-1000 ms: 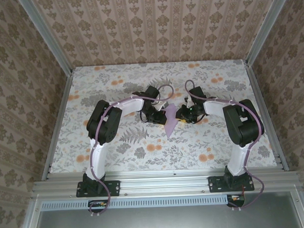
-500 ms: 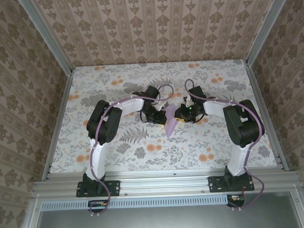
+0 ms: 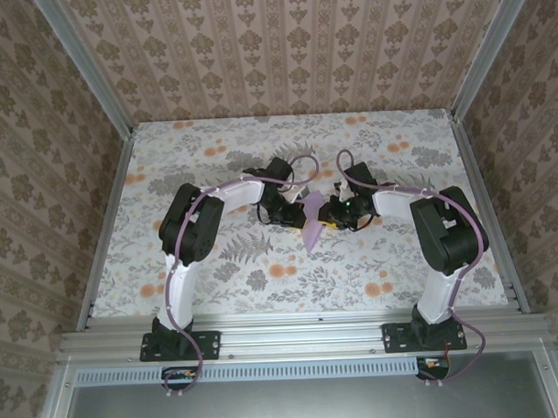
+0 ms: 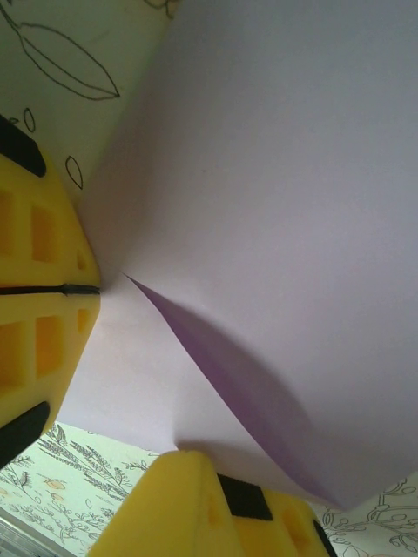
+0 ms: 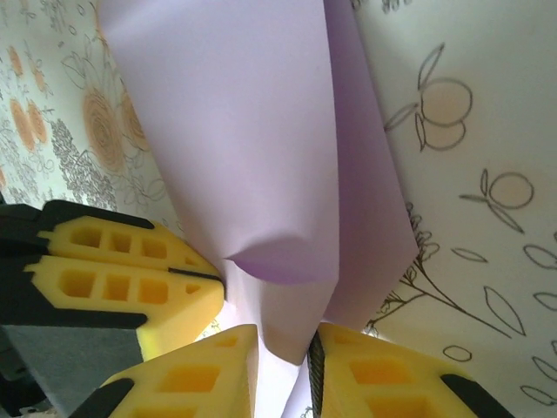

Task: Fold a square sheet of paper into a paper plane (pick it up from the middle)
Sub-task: Fourth fold the wing at the center of the table.

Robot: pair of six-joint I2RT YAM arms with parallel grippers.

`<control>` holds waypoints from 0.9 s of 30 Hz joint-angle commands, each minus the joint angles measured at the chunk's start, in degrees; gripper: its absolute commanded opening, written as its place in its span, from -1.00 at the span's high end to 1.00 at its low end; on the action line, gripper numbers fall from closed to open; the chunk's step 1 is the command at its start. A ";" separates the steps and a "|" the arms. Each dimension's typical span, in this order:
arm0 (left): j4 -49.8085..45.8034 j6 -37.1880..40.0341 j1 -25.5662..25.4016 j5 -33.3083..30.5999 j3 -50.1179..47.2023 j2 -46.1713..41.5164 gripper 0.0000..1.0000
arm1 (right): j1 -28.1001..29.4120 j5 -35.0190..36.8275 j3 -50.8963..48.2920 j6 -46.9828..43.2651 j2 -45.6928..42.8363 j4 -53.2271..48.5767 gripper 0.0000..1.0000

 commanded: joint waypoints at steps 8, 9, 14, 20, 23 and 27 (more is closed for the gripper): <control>-3.84 1.87 0.58 -6.14 -1.87 2.96 0.83 | 1.97 1.88 -0.92 0.87 -2.53 -0.86 0.66; -3.92 1.87 0.58 -6.14 -1.86 2.98 0.83 | 2.13 2.53 -0.62 0.80 -2.47 -1.68 0.70; -3.85 1.88 0.58 -5.97 -1.80 2.95 0.83 | 2.78 5.80 1.21 -0.31 -1.62 -5.26 0.76; -3.66 1.83 0.67 -5.70 -1.77 2.95 0.84 | 3.79 6.56 2.65 -0.18 -1.45 -5.94 0.77; -3.66 1.78 0.67 -5.61 -1.79 2.94 0.84 | 4.59 6.41 3.51 0.08 -1.16 -5.60 0.77; -3.58 1.77 0.68 -5.53 -1.85 3.04 0.84 | 5.12 5.83 4.22 0.38 -0.69 -5.14 0.72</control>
